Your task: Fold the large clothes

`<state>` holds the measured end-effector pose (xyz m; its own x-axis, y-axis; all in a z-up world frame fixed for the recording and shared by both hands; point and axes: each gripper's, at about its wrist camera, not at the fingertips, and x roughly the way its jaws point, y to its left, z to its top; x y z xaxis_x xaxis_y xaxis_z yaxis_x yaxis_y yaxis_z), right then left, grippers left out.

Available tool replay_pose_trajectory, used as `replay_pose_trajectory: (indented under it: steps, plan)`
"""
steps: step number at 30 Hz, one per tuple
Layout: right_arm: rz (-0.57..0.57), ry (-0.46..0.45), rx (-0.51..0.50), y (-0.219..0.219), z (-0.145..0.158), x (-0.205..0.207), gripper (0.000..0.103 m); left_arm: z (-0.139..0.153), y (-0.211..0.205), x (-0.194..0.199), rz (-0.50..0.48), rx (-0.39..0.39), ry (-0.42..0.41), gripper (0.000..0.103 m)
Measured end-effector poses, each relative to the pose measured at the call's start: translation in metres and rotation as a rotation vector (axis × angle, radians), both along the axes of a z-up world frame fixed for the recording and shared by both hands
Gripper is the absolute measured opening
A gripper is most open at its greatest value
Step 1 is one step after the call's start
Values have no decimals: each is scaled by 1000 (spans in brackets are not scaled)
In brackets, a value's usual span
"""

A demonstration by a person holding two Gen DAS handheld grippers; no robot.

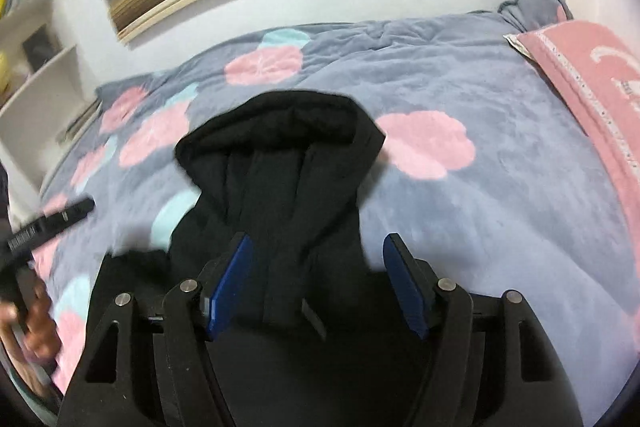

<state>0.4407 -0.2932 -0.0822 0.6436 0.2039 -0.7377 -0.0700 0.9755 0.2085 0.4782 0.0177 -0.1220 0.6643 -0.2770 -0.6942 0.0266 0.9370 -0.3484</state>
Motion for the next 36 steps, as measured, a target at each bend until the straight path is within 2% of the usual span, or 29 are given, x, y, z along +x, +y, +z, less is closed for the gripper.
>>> replay_pose_trajectory:
  steps: [2,4,5,8,11,12,14,15,16,17,18,19,20,21,22,24,25,26,27,29,33,36]
  plan:
    - [-25,4,38,-2,-11,25,71,-16,0,28,23,-34,55,67]
    - [-52,11,63,-4,-20,46,71,-30,3,54,43,-148,83,66]
    - [-64,12,74,-5,-24,55,71,-35,1,64,45,-174,92,66]
    - [-79,10,98,-6,-36,75,71,-52,-18,96,46,-130,126,66]
    - [-83,31,53,-5,-50,94,71,-72,-29,122,60,-56,137,66]
    - [-85,32,34,-4,-53,100,71,-79,-29,130,79,-49,128,66]
    - [-99,18,-8,-3,-60,114,69,-90,-20,140,106,-104,113,66]
    - [-94,5,-13,-3,-63,120,44,-93,-13,142,133,-120,94,55]
    - [-87,-16,-9,-5,-66,125,24,-93,-5,140,158,-137,70,41]
    - [-106,-27,-12,-13,-67,127,17,-93,10,132,177,-214,29,40]
    - [-135,-50,14,-23,-66,124,17,-93,23,124,192,-292,-5,40]
    - [-153,-94,99,-38,-63,115,17,-90,36,111,192,-392,-38,40]
    - [-147,-124,177,-48,-61,107,17,-86,41,102,181,-426,-57,40]
    - [-147,-136,191,-49,-60,101,17,-80,41,95,160,-396,-64,42]
    - [-147,-141,160,-46,-61,96,17,-76,37,94,141,-335,-44,43]
    - [-138,-102,79,-39,-74,99,17,-89,32,104,119,-220,99,46]
    - [-132,-21,78,-39,-91,109,18,-103,36,111,127,-207,164,49]
    - [-118,76,107,-41,-110,120,20,-123,42,119,139,-241,225,49]
    - [-104,191,164,-44,-135,133,20,-136,45,121,139,-286,232,49]
    - [-117,187,225,-53,-143,136,20,-130,36,121,120,-215,194,50]
    - [-110,147,159,-45,-132,130,27,-111,7,111,86,-22,133,53]
    - [-90,154,81,-37,-113,121,37,-85,-4,94,21,53,110,53]
